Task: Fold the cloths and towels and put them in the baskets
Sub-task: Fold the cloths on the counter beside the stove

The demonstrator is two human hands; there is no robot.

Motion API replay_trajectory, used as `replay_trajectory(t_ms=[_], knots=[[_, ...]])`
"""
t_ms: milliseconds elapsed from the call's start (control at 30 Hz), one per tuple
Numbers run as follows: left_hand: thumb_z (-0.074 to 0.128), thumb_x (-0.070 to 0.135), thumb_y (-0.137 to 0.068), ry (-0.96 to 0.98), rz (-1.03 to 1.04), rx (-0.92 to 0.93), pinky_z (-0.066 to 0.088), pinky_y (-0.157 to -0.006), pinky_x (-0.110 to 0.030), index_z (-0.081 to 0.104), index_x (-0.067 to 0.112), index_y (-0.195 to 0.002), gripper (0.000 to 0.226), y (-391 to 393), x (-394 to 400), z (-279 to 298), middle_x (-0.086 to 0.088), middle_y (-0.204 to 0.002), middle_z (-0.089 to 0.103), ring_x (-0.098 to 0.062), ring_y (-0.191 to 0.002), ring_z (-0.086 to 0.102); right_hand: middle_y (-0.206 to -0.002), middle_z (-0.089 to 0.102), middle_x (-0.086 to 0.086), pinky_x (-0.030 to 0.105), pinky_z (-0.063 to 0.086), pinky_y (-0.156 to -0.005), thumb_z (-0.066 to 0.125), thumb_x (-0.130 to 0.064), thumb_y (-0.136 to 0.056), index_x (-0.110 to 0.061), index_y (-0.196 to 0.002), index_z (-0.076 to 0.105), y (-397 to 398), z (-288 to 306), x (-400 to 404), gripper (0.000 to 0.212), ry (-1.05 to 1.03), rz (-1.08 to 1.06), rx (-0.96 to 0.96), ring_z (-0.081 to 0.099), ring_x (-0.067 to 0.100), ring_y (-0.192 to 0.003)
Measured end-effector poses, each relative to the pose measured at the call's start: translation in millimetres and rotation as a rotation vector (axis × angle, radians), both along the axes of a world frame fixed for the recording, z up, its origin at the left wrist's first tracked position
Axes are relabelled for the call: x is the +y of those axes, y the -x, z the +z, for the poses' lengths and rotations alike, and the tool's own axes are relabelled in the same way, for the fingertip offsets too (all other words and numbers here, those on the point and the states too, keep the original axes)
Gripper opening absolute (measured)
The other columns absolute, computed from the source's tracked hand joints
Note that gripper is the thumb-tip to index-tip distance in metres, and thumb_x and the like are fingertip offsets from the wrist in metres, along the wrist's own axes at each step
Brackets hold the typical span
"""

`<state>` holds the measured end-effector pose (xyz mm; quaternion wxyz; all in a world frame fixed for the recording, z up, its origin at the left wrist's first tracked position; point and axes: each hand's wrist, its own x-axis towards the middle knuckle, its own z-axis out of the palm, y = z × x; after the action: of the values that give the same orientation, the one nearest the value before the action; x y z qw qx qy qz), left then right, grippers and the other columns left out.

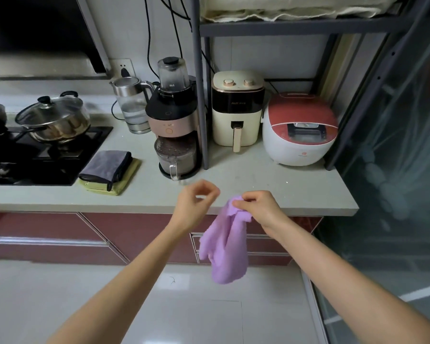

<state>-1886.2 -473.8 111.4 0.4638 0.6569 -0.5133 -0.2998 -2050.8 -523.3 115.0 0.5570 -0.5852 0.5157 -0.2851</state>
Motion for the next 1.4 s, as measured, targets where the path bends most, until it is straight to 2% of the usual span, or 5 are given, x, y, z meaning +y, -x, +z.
replay_trajectory(t_ms=[333, 533, 700, 867, 1400], knots=[[0.072, 0.011, -0.082, 0.006, -0.097, 0.18, 0.057, -0.077, -0.032, 0.072, 0.016, -0.089, 0.009, 25, 29, -24, 0.004, -0.089, 0.074, -0.012, -0.087, 0.07, -0.078, 0.066, 0.015, 0.025, 0.053, -0.066, 0.059, 0.004, -0.088, 0.002, -0.082, 0.067, 1, 3, 5, 0.01, -0.233, 0.043, -0.137, 0.059, 0.02, -0.072], [0.073, 0.023, -0.084, -0.059, -0.044, 0.263, 0.054, -0.082, -0.031, 0.077, 0.02, -0.096, 0.014, 22, 20, -22, 0.006, -0.089, 0.075, -0.013, -0.087, 0.07, -0.097, 0.068, 0.018, 0.031, 0.058, -0.08, 0.029, 0.018, -0.084, 0.01, -0.093, 0.062, 8, 8, 8, 0.035, -0.407, 0.053, -0.418, 0.067, 0.023, -0.092], [0.069, 0.015, -0.086, -0.113, 0.004, 0.333, 0.053, -0.071, -0.025, 0.077, 0.013, -0.082, 0.009, 15, 8, -22, -0.002, -0.076, 0.073, -0.012, -0.069, 0.062, -0.104, 0.07, 0.014, 0.028, 0.052, -0.094, 0.057, 0.013, -0.085, 0.004, -0.106, 0.066, 12, -8, 19, 0.024, -0.168, 0.182, -0.2, 0.066, 0.02, -0.101], [0.063, 0.003, -0.088, -0.156, 0.054, 0.707, 0.055, -0.065, -0.016, 0.069, -0.003, -0.09, 0.009, 8, 5, -16, -0.006, -0.072, 0.068, -0.01, -0.065, 0.065, -0.082, 0.07, 0.016, 0.038, 0.059, -0.076, 0.069, 0.008, -0.077, -0.001, -0.082, 0.074, 13, -6, 15, 0.011, 0.106, 0.089, 0.016, 0.069, 0.025, -0.071], [0.062, 0.002, -0.089, -0.089, -0.149, 0.557, 0.054, -0.077, -0.018, 0.072, 0.0, -0.098, 0.013, 15, 13, -4, -0.008, -0.092, 0.075, -0.012, -0.086, 0.07, -0.059, 0.067, 0.006, 0.024, 0.053, -0.057, 0.076, -0.021, -0.078, -0.01, -0.072, 0.071, -2, 21, -4, 0.014, 0.475, 0.255, 0.403, 0.06, 0.011, -0.051]])
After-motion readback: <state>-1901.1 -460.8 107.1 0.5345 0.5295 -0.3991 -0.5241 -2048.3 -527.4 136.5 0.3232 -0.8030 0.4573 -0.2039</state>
